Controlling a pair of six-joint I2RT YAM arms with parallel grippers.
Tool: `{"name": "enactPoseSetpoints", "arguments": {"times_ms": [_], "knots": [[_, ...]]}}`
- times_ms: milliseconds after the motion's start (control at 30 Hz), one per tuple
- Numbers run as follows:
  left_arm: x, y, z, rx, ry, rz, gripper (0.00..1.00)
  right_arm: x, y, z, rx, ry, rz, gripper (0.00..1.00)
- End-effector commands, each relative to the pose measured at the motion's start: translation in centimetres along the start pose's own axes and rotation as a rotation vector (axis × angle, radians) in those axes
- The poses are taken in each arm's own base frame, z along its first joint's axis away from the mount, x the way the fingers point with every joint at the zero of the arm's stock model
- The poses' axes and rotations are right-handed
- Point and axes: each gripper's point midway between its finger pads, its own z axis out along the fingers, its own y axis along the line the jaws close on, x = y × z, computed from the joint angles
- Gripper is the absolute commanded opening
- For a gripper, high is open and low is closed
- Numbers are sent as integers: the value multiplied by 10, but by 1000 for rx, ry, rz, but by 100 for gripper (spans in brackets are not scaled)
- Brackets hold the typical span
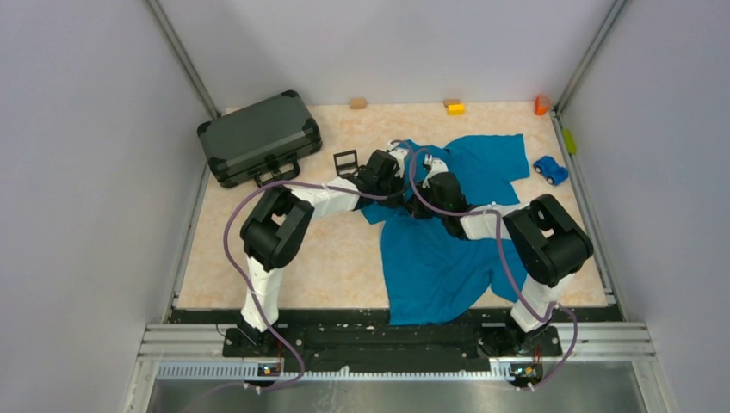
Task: Pin the brooch onto the clothing
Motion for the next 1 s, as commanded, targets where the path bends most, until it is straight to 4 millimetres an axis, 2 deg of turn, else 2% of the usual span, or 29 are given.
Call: {"name": "enactPoseSetpoints", "arguments": {"times_ms": [0, 200, 433, 567, 767, 867, 967], "knots": [[-1, -10, -4, 58, -23, -25, 0, -12, 5, 7, -30, -29, -10, 0], [-2, -10, -9, 107, -59, -71, 0, -8, 5, 7, -37, -26, -15, 0], [-2, -16, -14, 204, -83, -87, 0, -20, 13, -2, -57, -39, -54, 1], [3, -14, -17, 225, -84, -77, 0, -27, 18, -18, -68, -50, -97, 17], [5, -14, -23, 299, -96, -90, 0, -36, 10, -49, -23, -111, -186, 40], [1, -20, -25, 345, -109, -72, 0, -33, 10, -57, -48, -144, -237, 47], [0, -23, -26, 377, -117, -60, 0, -29, 11, -60, -75, -184, -264, 49]]}}
